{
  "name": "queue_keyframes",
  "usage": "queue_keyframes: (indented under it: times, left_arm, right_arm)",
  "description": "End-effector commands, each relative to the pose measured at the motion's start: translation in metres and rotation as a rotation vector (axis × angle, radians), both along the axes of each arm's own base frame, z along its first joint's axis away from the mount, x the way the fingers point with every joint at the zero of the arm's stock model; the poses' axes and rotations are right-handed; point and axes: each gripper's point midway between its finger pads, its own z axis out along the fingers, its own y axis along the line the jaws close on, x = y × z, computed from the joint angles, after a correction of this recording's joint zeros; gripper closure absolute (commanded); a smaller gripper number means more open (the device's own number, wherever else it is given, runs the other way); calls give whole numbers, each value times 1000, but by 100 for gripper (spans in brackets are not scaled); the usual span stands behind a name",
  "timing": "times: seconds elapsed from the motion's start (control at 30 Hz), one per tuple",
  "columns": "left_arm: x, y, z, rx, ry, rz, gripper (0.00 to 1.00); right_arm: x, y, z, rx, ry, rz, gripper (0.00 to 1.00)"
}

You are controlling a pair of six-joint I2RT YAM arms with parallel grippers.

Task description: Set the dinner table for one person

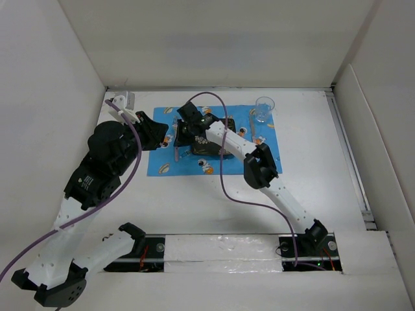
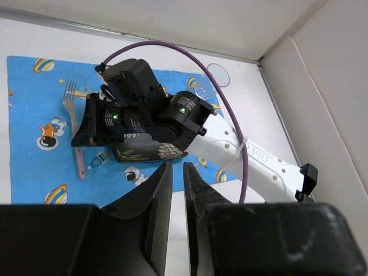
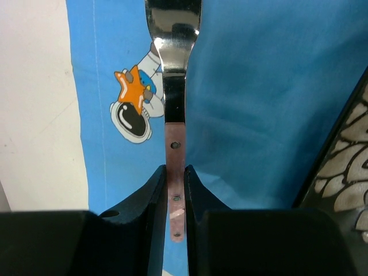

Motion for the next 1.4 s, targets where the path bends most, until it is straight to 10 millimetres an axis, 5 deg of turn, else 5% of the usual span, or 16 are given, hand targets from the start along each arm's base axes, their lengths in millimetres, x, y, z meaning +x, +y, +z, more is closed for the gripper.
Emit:
queue_keyframes:
  times: [0.0, 0.2, 0.37, 0.67, 0.7, 0.77, 0.83, 0.87, 0.9, 0.93, 0.97, 1.0, 1.07, 1.1, 1.27, 1.37]
  left_arm:
    - [4, -1, 7, -2, -42, 4, 88]
    - [6, -2, 8, -5, -41, 4, 88]
    - [6, -3, 7, -12, -40, 3, 86]
    - [15, 15, 40, 44, -122, 89, 63]
    - [15, 17, 49, 53, -146, 93, 59]
    - [20, 18, 54, 72, -158, 103, 50]
    - [25, 17, 63, 81, -172, 109, 45]
    - [27, 15, 66, 80, -180, 108, 41]
    - [33, 11, 69, 79, -181, 102, 36]
    - [33, 11, 69, 79, -182, 102, 36]
    - [35, 6, 68, 81, -177, 85, 19]
    - [37, 4, 69, 77, -176, 81, 1]
    - [44, -1, 61, 66, -138, 87, 1]
    - [45, -2, 59, 62, -128, 91, 1]
    - [52, 13, 36, 73, -60, 177, 1]
    - [49, 25, 15, 91, -16, 229, 1]
  right_arm:
    - [16, 10, 13, 65, -55, 3, 88]
    - [11, 10, 13, 65, -44, 24, 75]
    - [15, 12, 55, 112, -114, 31, 63]
    - [-8, -3, 201, 278, -306, 133, 28]
    - [-11, -9, 217, 304, -324, 154, 4]
    - [-27, -23, 264, 360, -393, 215, 0]
    - [-30, -49, 268, 333, -399, 215, 0]
    - [-39, -71, 306, 332, -485, 203, 0]
    - [-34, -116, 304, 270, -507, 125, 0]
    - [-34, -116, 304, 270, -507, 124, 0]
    - [-46, -152, 350, 280, -611, 57, 0]
    - [-48, -177, 360, 269, -641, 8, 0]
    - [-37, -249, 349, 207, -669, -159, 0]
    - [-61, -287, 386, 235, -762, -230, 0]
    - [-89, -458, 346, 60, -786, -741, 0]
    - [-116, -487, 310, -34, -733, -905, 0]
